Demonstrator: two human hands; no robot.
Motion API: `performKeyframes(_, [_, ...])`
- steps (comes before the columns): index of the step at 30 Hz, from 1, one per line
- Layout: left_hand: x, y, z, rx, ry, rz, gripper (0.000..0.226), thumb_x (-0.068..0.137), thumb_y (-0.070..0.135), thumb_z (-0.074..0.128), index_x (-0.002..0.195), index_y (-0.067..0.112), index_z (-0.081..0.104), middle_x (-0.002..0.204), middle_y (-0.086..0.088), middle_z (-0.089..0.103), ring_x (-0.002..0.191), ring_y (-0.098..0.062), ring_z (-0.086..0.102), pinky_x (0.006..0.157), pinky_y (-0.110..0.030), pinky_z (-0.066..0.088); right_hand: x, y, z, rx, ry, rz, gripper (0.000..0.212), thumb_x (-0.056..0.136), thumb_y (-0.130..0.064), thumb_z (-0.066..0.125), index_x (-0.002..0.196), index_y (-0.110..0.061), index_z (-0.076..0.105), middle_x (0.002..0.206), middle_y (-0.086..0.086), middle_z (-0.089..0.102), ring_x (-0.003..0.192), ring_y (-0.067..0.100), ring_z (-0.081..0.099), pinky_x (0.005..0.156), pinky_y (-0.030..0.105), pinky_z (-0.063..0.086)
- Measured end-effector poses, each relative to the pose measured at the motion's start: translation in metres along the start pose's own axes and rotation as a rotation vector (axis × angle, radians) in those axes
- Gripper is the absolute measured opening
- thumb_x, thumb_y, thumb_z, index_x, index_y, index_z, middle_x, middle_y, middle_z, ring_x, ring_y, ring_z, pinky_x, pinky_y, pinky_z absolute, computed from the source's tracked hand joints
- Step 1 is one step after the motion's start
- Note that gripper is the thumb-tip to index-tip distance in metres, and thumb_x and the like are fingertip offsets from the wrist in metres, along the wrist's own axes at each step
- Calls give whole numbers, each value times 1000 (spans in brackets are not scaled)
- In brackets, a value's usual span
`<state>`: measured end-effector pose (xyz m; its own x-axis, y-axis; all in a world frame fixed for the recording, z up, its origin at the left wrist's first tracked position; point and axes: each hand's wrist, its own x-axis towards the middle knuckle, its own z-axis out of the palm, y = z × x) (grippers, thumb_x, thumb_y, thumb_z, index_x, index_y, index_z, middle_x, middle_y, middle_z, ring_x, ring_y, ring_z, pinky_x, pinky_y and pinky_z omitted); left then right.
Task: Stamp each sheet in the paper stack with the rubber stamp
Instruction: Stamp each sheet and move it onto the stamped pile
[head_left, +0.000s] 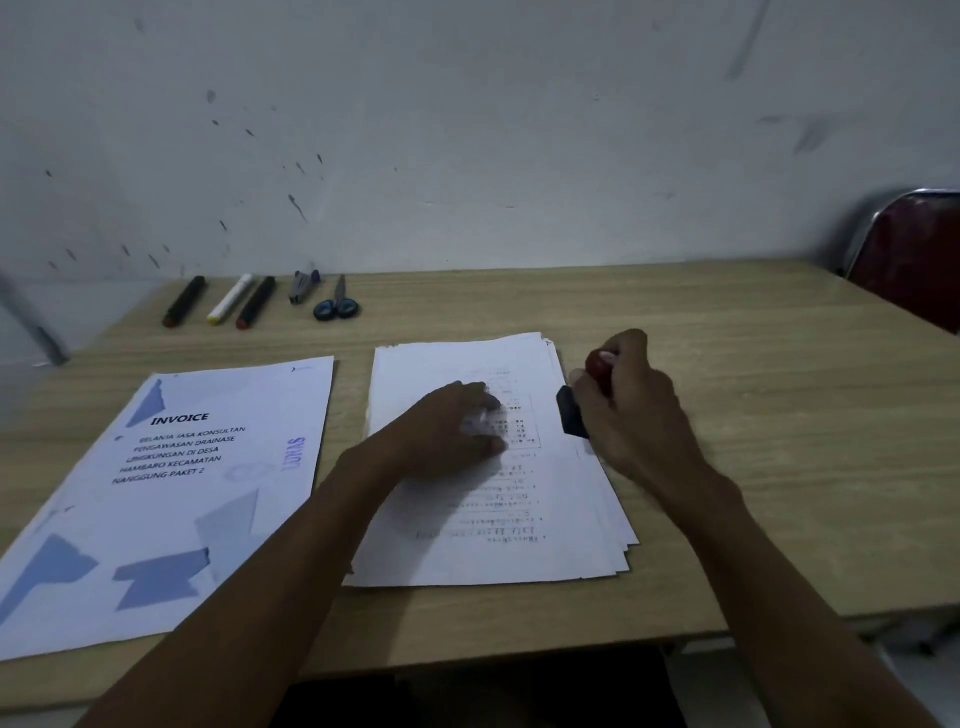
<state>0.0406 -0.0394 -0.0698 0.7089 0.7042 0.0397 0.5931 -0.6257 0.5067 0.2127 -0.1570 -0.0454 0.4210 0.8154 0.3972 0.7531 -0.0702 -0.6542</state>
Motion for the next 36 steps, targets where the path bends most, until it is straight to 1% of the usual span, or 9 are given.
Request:
performKeyframes(4, [-6,-7,7,-36,40,12,69,72,61,53,130,23,55,138,-1,50,129,-15,42,89,-14,24,-6,-4,8,-137,-99,-128,16,98,-30,48,108,-22,40,78,-10,58,68,16,59,58,35,48])
performKeyframes(7, [-10,-8,11,3,77,67,86,65,72,37,133,21,54,142,0,48,131,-13,36,94,-18,22,-10,-7,14,-232,-126,-152,15,98,-31,47,109,-21,43,79,-6,57,70,16,57,60,34,47])
performKeyframes(11, [-8,-13,16,24,102,40,68,79,61,51,136,25,50,153,5,35,143,-10,23,109,-22,17,-16,-8,18,-282,-124,-184,15,98,-31,47,106,-19,42,82,-2,58,71,20,57,60,37,48])
performKeyframes(14, [-6,-15,19,23,98,33,70,75,60,47,137,27,50,154,5,33,145,-12,21,113,-28,16,-18,-9,20,-323,-127,-188,15,98,-31,46,106,-19,41,85,-2,58,71,21,56,62,37,47])
performKeyframes(25, [-5,-20,21,5,138,61,60,84,55,57,136,26,50,152,7,36,144,-11,22,111,-26,17,-17,-10,31,-418,-104,-99,14,94,-33,45,96,-21,39,79,-1,59,70,22,58,65,37,48])
performKeyframes(28, [-6,-20,21,20,138,64,58,86,52,56,137,25,49,154,5,34,144,-13,21,114,-32,17,-16,-12,37,-485,-35,-75,29,98,-49,36,96,-21,42,77,-2,61,71,23,60,62,33,41])
performKeyframes(30, [-7,-18,20,16,140,76,59,85,53,55,135,23,51,149,5,40,140,-12,27,110,-28,19,-16,-12,43,-521,27,-61,38,99,-54,26,98,-20,45,74,-1,62,68,24,60,61,33,42])
performKeyframes(32, [-7,-16,19,8,140,76,64,79,56,50,133,23,52,146,5,44,136,-11,31,105,-24,21,-17,-10,49,-531,81,-59,39,100,-50,25,100,-19,47,71,1,63,64,26,61,60,33,45])
performKeyframes(36, [-5,-21,21,7,130,59,56,88,50,59,137,26,49,153,6,34,144,-12,21,114,-30,16,-16,-10,53,-534,110,-58,31,100,-42,30,98,-17,48,68,3,61,60,28,60,56,32,44])
